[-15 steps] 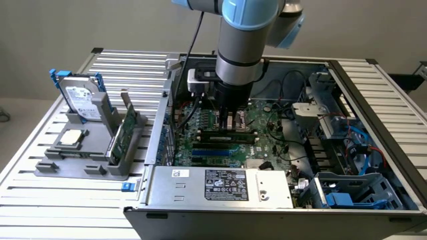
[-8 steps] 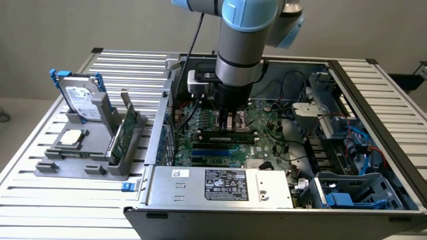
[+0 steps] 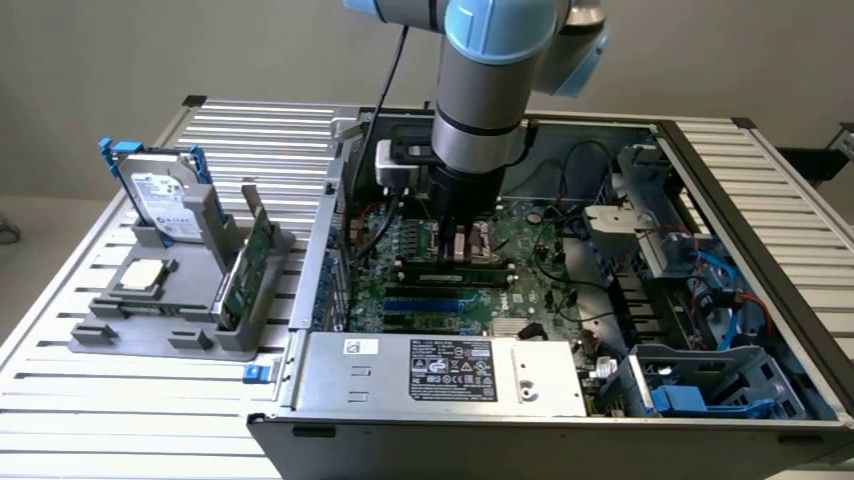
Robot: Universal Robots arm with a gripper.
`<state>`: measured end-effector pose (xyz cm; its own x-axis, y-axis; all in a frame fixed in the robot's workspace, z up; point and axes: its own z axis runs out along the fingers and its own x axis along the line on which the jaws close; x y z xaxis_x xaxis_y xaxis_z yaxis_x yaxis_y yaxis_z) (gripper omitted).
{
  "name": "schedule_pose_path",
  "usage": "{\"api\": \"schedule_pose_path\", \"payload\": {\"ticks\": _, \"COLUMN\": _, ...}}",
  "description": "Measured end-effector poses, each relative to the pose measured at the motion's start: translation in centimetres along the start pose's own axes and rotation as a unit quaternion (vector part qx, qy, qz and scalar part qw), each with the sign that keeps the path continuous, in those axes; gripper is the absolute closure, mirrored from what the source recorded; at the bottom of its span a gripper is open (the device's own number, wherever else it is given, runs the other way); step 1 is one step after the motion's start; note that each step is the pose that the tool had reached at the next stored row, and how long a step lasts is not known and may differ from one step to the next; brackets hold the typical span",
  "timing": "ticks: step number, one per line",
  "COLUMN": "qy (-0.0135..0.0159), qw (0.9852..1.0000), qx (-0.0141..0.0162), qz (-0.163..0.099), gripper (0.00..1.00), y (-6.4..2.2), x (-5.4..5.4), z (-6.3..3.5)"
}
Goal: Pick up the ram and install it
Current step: 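Press down the ram until it locks into place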
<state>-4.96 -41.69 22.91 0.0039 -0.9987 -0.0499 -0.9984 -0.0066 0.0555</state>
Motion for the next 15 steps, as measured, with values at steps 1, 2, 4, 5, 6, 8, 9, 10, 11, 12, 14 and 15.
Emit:
{"api": "schedule_pose_path", "payload": {"ticks": 1, "qy": 0.0011, "qw": 1.0, "qx": -0.0015, "qz": 0.0, "gripper": 0.89, "y": 0.01, "x": 0.0, "z": -0.46}}
{"api": "schedule_pose_path", "payload": {"ticks": 2, "qy": 0.0012, "qw": 1.0, "qx": -0.0026, "qz": 0.0, "gripper": 0.89, "y": 0.01, "x": 0.0, "z": -0.88}}
{"api": "schedule_pose_path", "payload": {"ticks": 4, "qy": 0.0013, "qw": 1.0, "qx": -0.0052, "qz": 0.0, "gripper": 0.89, "y": -0.09, "x": 0.0, "z": -1.64}}
{"api": "schedule_pose_path", "payload": {"ticks": 5, "qy": 0.0013, "qw": 1.0, "qx": -0.0076, "qz": 0.0, "gripper": 0.89, "y": -0.28, "x": -0.1, "z": -1.92}}
{"api": "schedule_pose_path", "payload": {"ticks": 6, "qy": 0.0013, "qw": 0.9999, "qx": -0.0102, "qz": 0.001, "gripper": 0.89, "y": -0.57, "x": -0.1, "z": -2.1}}
{"api": "schedule_pose_path", "payload": {"ticks": 8, "qy": 0.0012, "qw": 0.9999, "qx": -0.0167, "qz": 0.001, "gripper": 0.89, "y": -1.41, "x": -0.1, "z": -2.37}}
{"api": "schedule_pose_path", "payload": {"ticks": 9, "qy": 0.0012, "qw": 0.9998, "qx": -0.0196, "qz": 0.001, "gripper": 0.89, "y": -1.8, "x": -0.1, "z": -2.49}}
{"api": "schedule_pose_path", "payload": {"ticks": 10, "qy": 0.0013, "qw": 0.9997, "qx": -0.0224, "qz": 0.001, "gripper": 0.89, "y": -2.18, "x": -0.1, "z": -2.6}}
{"api": "schedule_pose_path", "payload": {"ticks": 11, "qy": 0.0011, "qw": 0.9997, "qx": -0.025, "qz": 0.001, "gripper": 0.89, "y": -2.55, "x": -0.1, "z": -2.72}}
{"api": "schedule_pose_path", "payload": {"ticks": 12, "qy": 0.0012, "qw": 0.9996, "qx": -0.0265, "qz": 0.001, "gripper": 0.89, "y": -2.78, "x": -0.1, "z": -2.91}}
{"api": "schedule_pose_path", "payload": {"ticks": 14, "qy": 0.0012, "qw": 0.9996, "qx": -0.0271, "qz": 0.001, "gripper": 0.89, "y": -2.99, "x": -0.1, "z": -3.25}}
{"api": "schedule_pose_path", "payload": {"ticks": 15, "qy": 0.0012, "qw": 0.9996, "qx": -0.0271, "qz": 0.001, "gripper": 0.89, "y": -3.03, "x": -0.1, "z": -3.4}}
